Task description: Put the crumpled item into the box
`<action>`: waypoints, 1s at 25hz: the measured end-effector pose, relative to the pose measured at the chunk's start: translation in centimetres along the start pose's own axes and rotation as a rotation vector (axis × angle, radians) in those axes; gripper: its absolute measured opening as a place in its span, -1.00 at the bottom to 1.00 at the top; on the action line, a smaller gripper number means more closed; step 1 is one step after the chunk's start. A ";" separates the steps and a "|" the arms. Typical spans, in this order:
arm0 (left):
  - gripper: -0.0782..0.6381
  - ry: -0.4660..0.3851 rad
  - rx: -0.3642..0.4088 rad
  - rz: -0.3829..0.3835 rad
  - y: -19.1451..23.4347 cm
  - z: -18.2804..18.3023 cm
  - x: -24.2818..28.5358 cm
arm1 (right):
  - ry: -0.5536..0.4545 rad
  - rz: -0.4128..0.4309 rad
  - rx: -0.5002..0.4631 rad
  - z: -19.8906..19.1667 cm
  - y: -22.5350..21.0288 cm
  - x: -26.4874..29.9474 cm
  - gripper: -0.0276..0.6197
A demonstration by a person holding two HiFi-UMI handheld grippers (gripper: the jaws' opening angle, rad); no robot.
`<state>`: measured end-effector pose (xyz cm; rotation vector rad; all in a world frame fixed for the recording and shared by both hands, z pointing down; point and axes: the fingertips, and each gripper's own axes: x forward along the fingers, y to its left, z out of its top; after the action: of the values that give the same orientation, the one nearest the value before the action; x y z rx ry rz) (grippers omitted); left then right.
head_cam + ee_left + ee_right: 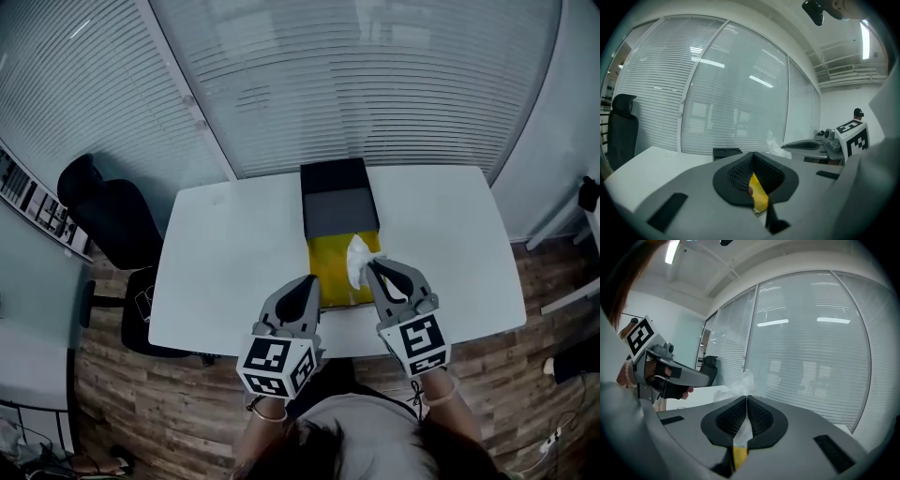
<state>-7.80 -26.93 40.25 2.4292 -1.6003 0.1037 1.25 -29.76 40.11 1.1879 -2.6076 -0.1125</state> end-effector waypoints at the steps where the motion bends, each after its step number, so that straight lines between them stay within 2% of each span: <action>1: -0.73 -0.001 -0.001 -0.001 0.3 0.1 0.3 | 0.006 0.005 -0.010 -0.2 0.0 0.5 -0.82; 17: -0.73 -0.017 -0.018 -0.002 4.4 0.9 2.8 | 0.177 0.107 -0.205 -6.5 0.7 7.5 -0.82; 25: -0.73 -0.022 -0.025 0.016 6.0 1.1 2.8 | 0.266 0.159 -0.260 -10.4 1.2 9.9 -0.82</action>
<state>-12.28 -31.93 40.60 2.4073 -1.6210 0.0601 -2.91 -35.99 52.43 0.8414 -2.3564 -0.2366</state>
